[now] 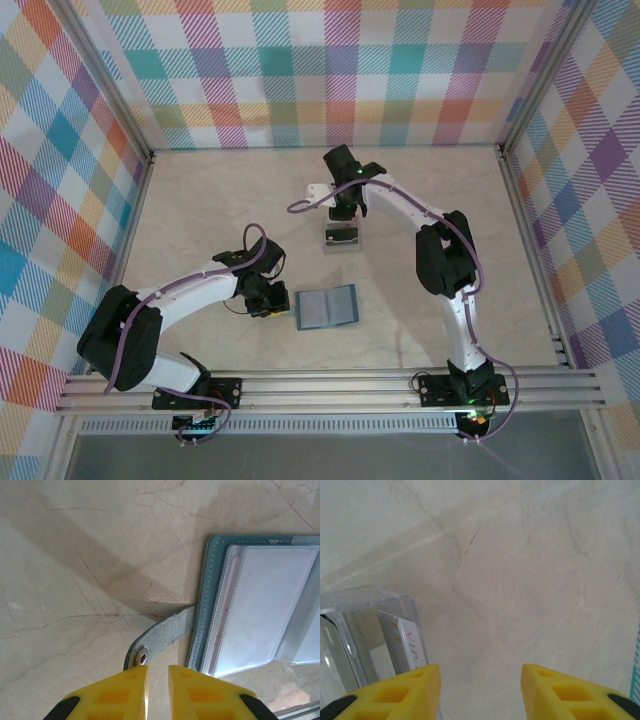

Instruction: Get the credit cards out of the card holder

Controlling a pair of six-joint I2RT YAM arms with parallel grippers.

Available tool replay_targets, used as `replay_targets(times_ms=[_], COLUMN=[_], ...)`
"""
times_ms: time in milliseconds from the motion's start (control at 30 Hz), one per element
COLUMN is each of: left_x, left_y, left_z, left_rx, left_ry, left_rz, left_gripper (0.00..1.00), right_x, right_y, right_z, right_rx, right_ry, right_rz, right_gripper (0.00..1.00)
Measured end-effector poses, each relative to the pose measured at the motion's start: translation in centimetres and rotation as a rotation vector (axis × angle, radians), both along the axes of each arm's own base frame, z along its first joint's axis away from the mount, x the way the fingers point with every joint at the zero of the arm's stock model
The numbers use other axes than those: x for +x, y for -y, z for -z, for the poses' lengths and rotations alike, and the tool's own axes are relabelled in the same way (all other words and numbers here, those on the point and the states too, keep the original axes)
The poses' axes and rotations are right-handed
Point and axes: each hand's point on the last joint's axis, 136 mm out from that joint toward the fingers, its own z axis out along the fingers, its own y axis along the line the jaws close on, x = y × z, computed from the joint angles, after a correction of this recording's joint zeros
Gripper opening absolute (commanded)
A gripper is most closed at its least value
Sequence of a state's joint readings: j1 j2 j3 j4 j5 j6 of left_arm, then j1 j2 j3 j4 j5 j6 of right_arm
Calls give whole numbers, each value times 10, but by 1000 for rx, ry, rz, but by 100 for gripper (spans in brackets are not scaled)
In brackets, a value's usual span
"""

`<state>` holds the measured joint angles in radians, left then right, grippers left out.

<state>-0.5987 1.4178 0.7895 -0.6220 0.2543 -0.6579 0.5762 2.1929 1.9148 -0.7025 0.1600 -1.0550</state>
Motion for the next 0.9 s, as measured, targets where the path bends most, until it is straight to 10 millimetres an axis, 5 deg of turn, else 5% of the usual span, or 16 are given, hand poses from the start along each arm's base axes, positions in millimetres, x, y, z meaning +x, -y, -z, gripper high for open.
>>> replay_targets(times_ms=[433, 733, 900], left_x=[-1, 7, 13], left_y=[3, 10, 16], left_z=[-6, -19, -26], left_rx=[-24, -57, -81], left_ry=[9, 41, 58], left_rz=[4, 8, 14], left_gripper=[19, 17, 15], right_x=[4, -18, -51], right_y=[-2, -3, 3], right_z=[1, -63, -72], right_rx=[30, 270, 434], right_ry=[22, 21, -76], right_rz=[24, 193, 362], right_gripper=[50, 52, 52])
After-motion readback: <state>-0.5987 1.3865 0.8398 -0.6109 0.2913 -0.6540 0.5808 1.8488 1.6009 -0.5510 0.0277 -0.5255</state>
